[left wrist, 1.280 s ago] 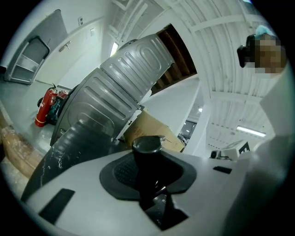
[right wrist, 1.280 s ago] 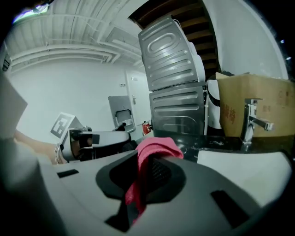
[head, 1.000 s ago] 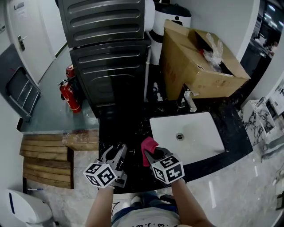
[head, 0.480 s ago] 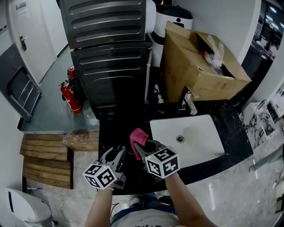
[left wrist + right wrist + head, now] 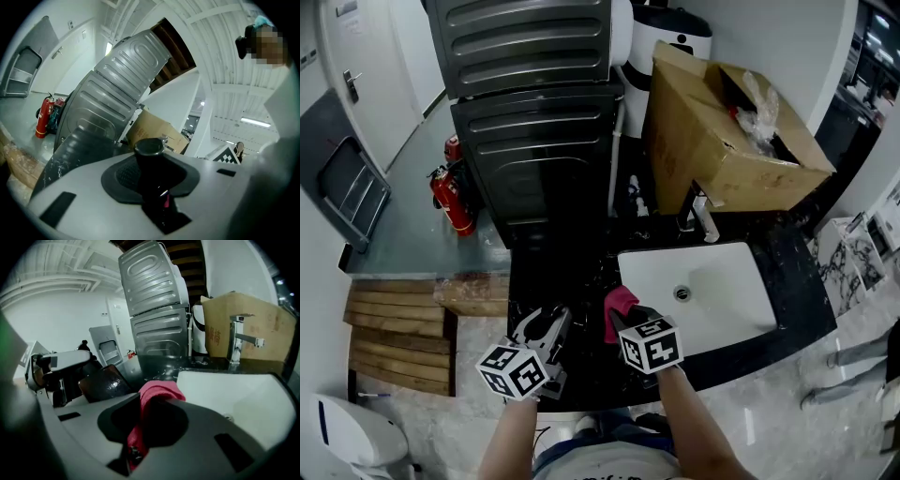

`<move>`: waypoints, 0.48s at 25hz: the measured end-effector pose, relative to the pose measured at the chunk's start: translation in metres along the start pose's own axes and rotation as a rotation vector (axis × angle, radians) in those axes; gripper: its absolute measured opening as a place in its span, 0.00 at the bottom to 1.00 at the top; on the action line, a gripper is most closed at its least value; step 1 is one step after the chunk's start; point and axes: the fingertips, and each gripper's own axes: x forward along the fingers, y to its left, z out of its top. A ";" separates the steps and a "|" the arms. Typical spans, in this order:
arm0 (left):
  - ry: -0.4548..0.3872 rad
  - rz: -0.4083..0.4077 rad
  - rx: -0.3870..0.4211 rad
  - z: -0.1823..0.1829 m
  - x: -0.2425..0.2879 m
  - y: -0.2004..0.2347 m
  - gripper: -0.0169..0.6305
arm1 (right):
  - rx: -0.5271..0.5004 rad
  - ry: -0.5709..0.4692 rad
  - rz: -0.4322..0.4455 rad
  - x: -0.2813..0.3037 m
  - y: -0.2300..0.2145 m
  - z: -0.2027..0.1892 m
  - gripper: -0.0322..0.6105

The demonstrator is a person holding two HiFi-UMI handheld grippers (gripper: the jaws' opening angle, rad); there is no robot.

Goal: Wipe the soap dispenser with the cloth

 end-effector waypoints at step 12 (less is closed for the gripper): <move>0.198 -0.070 0.427 -0.009 0.035 -0.031 0.19 | 0.146 -0.161 -0.119 -0.065 -0.055 0.012 0.13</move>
